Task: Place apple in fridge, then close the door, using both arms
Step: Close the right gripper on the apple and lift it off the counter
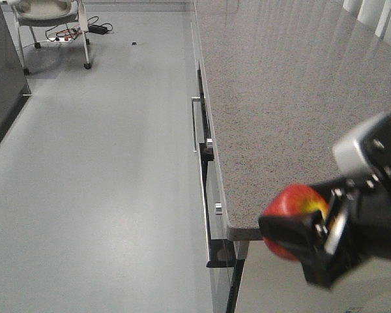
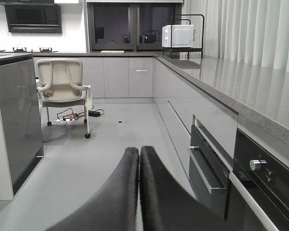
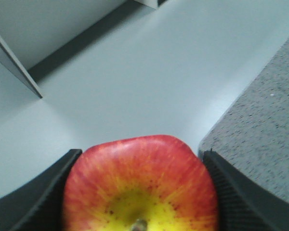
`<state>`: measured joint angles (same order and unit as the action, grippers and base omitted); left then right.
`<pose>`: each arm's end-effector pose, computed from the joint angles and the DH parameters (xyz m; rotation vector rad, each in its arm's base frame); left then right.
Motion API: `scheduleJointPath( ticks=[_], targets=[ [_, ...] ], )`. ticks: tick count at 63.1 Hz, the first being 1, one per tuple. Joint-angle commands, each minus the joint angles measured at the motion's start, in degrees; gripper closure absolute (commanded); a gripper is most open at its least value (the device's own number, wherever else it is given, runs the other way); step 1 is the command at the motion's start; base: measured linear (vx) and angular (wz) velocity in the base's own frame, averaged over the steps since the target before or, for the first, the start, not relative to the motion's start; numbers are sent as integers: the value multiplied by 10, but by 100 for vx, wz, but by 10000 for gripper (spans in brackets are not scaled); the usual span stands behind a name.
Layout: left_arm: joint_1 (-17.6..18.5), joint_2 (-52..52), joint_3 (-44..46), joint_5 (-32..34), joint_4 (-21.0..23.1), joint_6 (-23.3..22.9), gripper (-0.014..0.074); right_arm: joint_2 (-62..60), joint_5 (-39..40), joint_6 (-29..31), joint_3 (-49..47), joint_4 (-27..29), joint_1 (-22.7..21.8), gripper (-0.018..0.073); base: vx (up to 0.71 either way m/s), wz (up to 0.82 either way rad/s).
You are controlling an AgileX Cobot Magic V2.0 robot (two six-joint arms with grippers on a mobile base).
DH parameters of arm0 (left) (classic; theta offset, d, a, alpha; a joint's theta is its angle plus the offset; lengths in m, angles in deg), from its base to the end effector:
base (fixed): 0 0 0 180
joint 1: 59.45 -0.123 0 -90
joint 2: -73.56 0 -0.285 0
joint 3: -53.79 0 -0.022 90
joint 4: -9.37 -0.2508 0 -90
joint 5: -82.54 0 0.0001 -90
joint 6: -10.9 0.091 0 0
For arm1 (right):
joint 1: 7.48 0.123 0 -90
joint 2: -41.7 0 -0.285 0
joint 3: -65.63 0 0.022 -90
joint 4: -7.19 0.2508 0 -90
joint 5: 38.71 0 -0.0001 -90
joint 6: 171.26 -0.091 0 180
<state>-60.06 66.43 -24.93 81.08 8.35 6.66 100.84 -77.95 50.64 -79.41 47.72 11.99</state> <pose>0.0567 0.0006 0.2026 -0.0513 1.5231 -0.0360 0.1503 0.0929 0.3229 -0.7564 2.0569 0.5736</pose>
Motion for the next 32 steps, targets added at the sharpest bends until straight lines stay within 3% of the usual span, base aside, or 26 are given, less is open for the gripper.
scheduleJointPath(
  ticks=[1, 17, 32],
  targets=[
    [-1, 9, -12, 41, 2, -2, 603, -55, 17, 4, 18, 33, 1, 230, 0, 0],
    [-1, 9, -12, 41, 2, -2, 603, -167, -4, -8, 84, 37, 1, 230, 0, 0],
    [-1, 9, -12, 41, 2, -2, 603, -202, -23, -9, 88, 38, 1, 232, 0, 0]
  ],
)
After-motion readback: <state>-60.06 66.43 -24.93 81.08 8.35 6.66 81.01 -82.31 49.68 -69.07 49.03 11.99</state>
